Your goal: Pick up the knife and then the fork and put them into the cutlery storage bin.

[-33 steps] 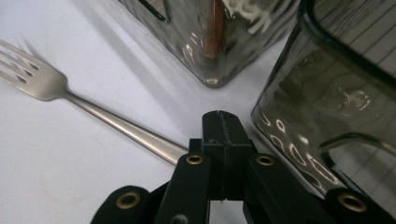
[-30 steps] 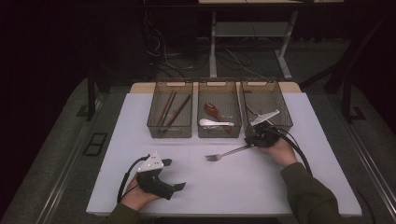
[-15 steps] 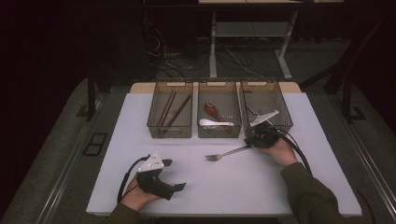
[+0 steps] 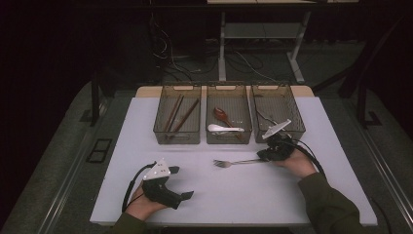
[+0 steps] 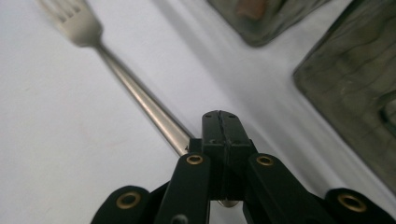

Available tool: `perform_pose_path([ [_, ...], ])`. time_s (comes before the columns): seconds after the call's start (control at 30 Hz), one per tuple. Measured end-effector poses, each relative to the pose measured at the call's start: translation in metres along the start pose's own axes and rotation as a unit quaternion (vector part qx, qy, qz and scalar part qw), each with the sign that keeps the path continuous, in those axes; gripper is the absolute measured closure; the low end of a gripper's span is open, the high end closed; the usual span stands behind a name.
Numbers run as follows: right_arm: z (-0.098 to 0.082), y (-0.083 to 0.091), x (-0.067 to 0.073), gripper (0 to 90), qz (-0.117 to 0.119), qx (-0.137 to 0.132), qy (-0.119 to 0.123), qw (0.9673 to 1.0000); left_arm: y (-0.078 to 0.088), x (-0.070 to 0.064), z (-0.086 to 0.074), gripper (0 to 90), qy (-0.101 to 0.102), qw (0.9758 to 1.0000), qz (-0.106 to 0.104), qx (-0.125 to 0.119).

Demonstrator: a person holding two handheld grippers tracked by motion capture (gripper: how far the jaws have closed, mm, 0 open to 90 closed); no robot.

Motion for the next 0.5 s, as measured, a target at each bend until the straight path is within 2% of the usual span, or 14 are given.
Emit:
perform_pose_path([
  [0.33, -0.009, 0.006, 0.013, 89.5, 0.012, 0.012, 0.017, 0.9997, 0.000, -0.001, 0.000, 0.0, -0.001, 1.0000, -0.002, 0.000],
  [0.5, -0.015, 0.010, 0.025, 89.5, 0.029, 0.023, 0.029, 0.9989, 0.000, -0.001, 0.000, 0.0, 0.000, 1.0000, -0.002, -0.003],
])
Point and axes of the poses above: each handheld gripper's, and its own axes: y roughly backward along the jaws, z roughly out of its top, x roughly to its left, the point moved 6 cm from there along -y, roughly forward along the jaws, and after that the axes turned 2 degrees about -x, right-handed, at the moved point
